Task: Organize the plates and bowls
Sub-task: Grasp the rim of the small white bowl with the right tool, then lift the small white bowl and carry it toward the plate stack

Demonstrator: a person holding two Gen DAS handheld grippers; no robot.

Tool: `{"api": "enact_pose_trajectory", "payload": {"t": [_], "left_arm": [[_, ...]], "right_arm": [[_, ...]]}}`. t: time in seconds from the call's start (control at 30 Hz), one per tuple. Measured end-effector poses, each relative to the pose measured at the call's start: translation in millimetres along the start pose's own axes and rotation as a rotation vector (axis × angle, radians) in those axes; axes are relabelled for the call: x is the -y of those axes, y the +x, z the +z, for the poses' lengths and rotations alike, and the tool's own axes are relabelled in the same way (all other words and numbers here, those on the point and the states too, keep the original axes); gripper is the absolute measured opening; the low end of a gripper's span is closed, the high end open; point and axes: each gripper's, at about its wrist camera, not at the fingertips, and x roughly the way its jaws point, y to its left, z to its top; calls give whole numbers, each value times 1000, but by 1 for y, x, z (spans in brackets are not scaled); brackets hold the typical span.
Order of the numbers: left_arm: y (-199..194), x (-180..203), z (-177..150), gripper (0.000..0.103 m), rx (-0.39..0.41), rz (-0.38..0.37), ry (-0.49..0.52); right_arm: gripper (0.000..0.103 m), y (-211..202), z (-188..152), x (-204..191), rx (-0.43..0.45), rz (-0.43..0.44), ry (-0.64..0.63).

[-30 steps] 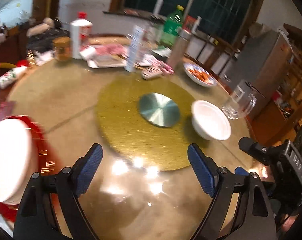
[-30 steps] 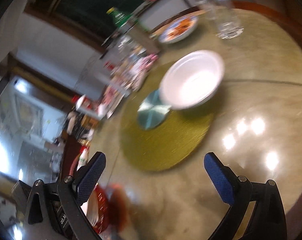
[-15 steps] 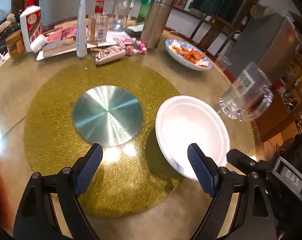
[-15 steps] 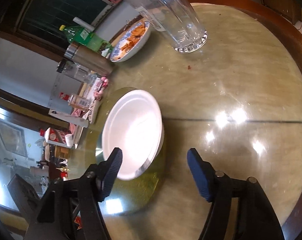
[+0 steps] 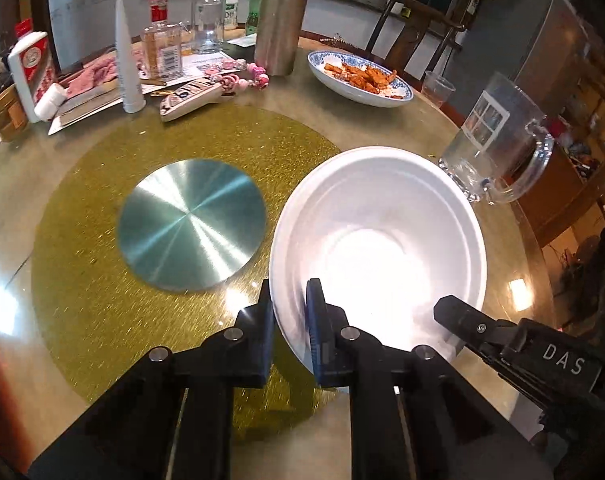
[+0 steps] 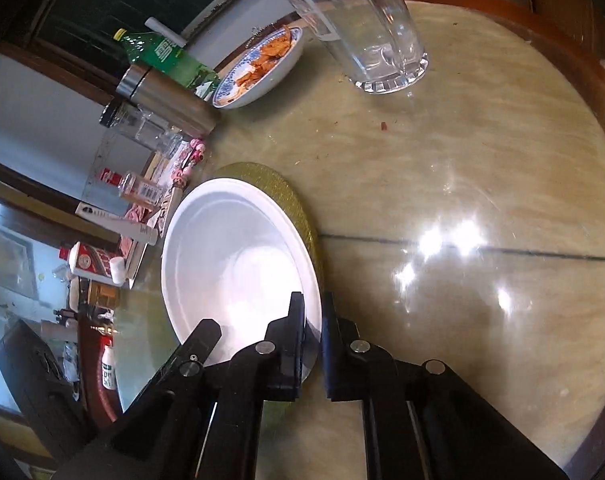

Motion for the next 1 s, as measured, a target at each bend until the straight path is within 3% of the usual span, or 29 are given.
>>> {"api": "enact_pose_trajectory", "payload": {"t": [0.47,1.0], "left_arm": [[-50,-37,-55,13,34,17,5],[-80,-45,-96,14,40,-21,17]], "right_arm": [[7,-33,-76,-18,19,20,-83],[7,-67,-128,-9,50,7,-121]]}}
